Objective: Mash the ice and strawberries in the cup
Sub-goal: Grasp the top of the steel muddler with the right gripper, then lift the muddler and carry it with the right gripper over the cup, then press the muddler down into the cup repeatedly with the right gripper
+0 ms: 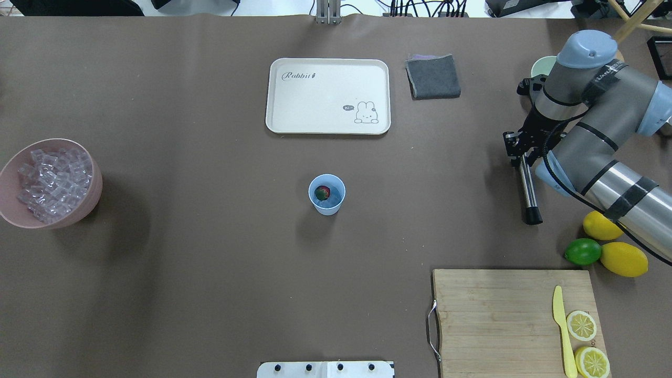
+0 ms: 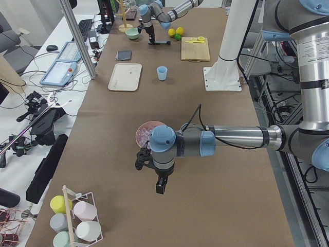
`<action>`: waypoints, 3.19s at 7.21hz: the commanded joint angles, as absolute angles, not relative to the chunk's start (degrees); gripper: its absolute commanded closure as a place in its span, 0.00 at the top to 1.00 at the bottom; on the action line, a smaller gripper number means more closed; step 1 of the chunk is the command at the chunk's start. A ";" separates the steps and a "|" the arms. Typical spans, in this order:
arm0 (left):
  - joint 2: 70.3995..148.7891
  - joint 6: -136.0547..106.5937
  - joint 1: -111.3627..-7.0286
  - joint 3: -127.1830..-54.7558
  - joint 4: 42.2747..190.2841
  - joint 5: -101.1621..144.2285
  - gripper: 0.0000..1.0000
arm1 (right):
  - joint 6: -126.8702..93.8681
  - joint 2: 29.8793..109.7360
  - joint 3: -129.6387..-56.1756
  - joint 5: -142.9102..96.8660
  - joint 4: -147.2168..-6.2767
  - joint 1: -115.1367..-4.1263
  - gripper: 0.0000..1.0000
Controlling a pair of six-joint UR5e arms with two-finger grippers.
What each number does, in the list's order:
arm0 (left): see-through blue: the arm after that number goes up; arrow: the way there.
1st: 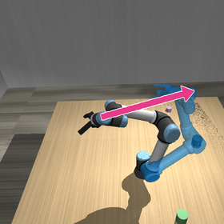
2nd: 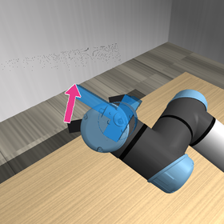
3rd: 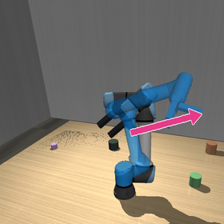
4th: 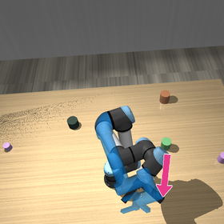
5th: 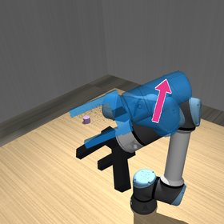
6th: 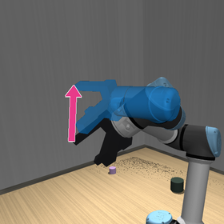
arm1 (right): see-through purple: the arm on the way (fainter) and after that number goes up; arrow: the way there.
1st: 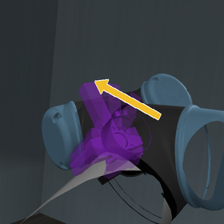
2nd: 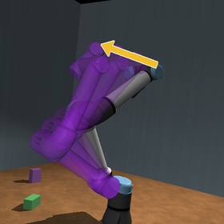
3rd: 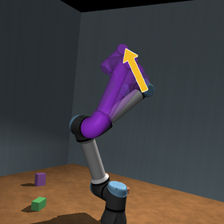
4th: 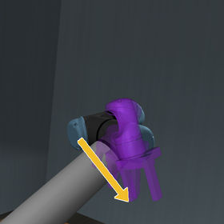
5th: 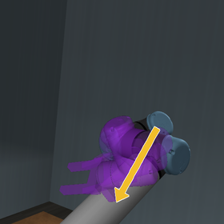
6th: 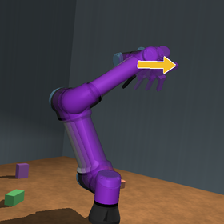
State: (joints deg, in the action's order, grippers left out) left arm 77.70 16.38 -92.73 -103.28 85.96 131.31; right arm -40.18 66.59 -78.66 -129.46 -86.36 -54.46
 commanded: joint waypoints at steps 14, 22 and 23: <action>76.99 16.00 -94.64 -99.93 84.99 131.49 0.99 | -36.47 61.35 -111.45 -95.74 -57.09 -35.17 0.00; 76.20 15.91 -97.91 -100.99 82.18 131.75 0.99 | -29.72 61.08 -92.65 -78.22 -14.70 -25.41 0.00; 76.38 15.91 -97.91 -101.07 82.26 131.75 0.99 | -29.62 62.22 -92.46 -77.96 -14.50 -23.31 0.00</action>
State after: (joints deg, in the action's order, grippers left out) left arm 76.28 15.91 -97.91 -101.00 82.17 131.74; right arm -30.20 61.18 -94.03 -78.28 -16.93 -25.09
